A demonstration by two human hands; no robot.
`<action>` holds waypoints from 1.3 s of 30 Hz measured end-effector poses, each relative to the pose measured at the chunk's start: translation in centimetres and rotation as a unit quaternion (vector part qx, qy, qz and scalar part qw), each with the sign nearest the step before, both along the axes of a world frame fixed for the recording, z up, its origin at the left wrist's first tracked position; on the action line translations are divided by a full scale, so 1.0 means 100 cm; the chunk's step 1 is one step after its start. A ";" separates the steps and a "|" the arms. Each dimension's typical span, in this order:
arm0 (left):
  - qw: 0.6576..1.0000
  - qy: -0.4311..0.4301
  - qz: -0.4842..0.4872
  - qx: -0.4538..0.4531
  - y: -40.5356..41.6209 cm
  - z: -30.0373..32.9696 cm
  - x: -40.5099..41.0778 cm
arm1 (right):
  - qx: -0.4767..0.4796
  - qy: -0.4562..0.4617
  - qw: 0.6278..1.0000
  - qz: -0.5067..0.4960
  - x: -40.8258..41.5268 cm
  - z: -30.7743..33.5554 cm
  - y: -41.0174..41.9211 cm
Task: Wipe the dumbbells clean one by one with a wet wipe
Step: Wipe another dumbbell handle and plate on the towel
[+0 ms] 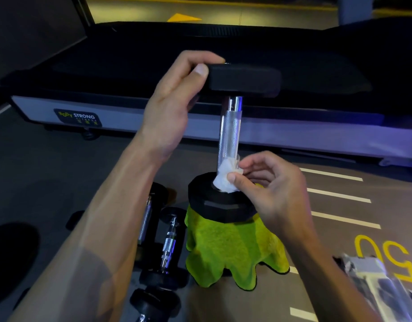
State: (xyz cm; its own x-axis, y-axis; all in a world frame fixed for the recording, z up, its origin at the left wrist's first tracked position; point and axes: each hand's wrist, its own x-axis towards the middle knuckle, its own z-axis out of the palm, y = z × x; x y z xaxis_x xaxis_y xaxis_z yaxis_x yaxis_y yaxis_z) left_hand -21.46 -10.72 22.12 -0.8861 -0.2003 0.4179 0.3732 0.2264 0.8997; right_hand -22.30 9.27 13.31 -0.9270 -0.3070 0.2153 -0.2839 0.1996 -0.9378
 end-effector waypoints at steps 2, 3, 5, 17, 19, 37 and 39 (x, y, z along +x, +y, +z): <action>1.000 -0.009 -0.007 0.008 -0.002 -0.001 0.001 | -0.026 -0.008 1.000 0.000 0.005 -0.006 -0.002; 1.000 -0.006 -0.003 -0.005 -0.002 -0.002 0.002 | -0.030 -0.014 0.999 0.003 0.005 -0.007 -0.003; 0.999 0.006 0.007 -0.043 -0.004 -0.006 0.005 | -0.027 -0.028 0.999 0.009 0.004 -0.006 -0.005; 0.996 0.009 0.040 -0.076 -0.013 -0.014 0.027 | -0.050 -0.018 0.997 0.057 0.011 -0.009 -0.020; 0.996 0.012 0.046 -0.077 -0.009 -0.015 0.024 | 0.023 0.006 0.995 0.094 0.004 -0.009 -0.019; 0.979 0.069 0.186 -0.046 0.029 -0.017 0.029 | -0.038 -0.091 0.981 0.165 0.010 -0.013 -0.005; 0.981 0.072 0.178 -0.039 0.035 -0.016 0.031 | -0.029 -0.092 0.982 0.164 0.019 -0.011 0.000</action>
State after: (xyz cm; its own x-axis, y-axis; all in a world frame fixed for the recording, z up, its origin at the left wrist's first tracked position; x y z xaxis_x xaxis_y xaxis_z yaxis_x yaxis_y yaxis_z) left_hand -18.33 -7.23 20.47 -0.6968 -0.4493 0.5591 0.3791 0.4310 0.8189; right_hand -20.41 9.24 12.24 -0.8051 -0.5878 0.0795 -0.1484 0.0700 -0.9864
